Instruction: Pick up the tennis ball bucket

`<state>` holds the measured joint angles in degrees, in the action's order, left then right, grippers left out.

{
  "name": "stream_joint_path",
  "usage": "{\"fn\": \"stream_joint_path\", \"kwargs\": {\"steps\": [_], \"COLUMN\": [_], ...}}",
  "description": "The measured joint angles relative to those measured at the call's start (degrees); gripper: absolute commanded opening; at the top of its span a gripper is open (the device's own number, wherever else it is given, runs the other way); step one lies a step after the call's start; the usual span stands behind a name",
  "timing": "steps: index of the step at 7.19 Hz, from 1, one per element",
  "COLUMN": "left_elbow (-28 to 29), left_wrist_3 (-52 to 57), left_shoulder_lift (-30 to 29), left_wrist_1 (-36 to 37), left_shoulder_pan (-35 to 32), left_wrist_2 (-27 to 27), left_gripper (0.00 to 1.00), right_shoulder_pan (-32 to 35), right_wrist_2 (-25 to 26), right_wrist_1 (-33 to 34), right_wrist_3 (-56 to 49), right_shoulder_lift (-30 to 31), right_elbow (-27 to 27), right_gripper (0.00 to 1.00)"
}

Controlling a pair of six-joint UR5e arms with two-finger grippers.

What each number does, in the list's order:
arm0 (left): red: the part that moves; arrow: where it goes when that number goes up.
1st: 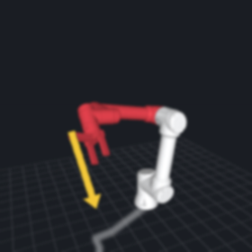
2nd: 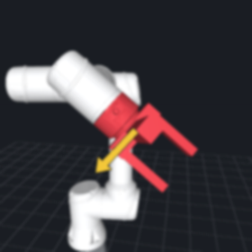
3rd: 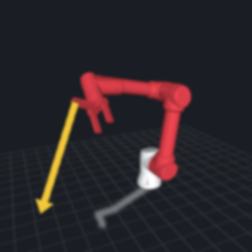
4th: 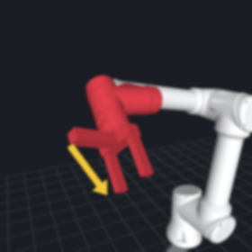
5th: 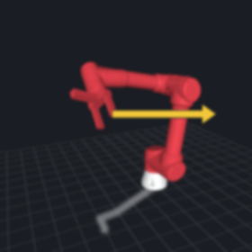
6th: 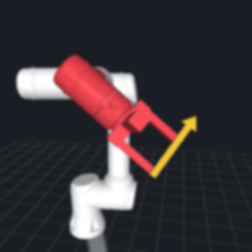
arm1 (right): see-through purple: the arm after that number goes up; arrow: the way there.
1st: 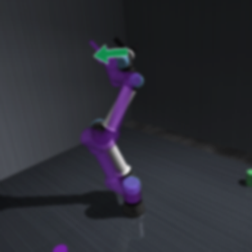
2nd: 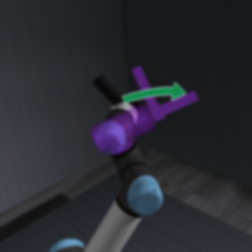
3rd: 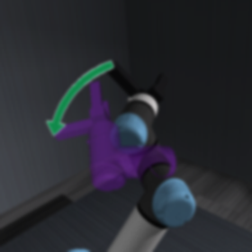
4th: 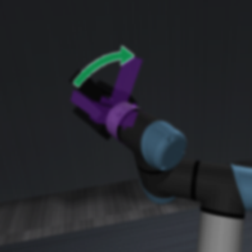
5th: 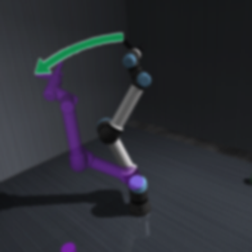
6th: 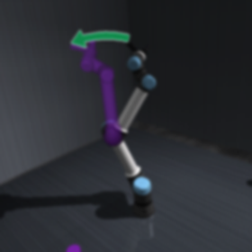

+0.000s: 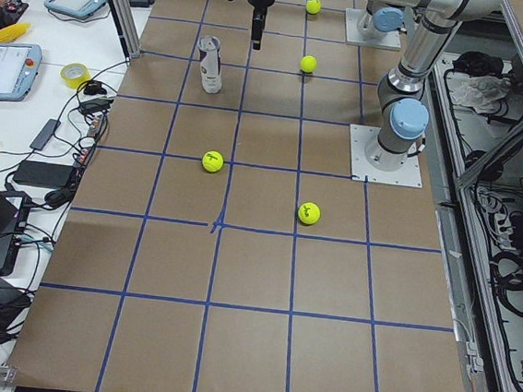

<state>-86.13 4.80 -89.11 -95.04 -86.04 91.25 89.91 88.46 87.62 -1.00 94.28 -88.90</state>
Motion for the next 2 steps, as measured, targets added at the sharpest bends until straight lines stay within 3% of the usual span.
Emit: {"fn": "stream_joint_path", "kwargs": {"steps": [2], "left_elbow": [-1.9], "left_wrist_3": [-0.7], "left_shoulder_lift": [1.0], "left_wrist_1": [1.4], "left_shoulder_pan": [0.0], "left_wrist_2": [-0.5], "left_gripper": [1.0], "right_shoulder_pan": [1.8], "right_wrist_2": [-0.4], "right_wrist_1": [0.2], "right_wrist_3": [4.6], "right_shoulder_lift": [0.1], "right_elbow": [0.2], "right_gripper": [1.0]}}
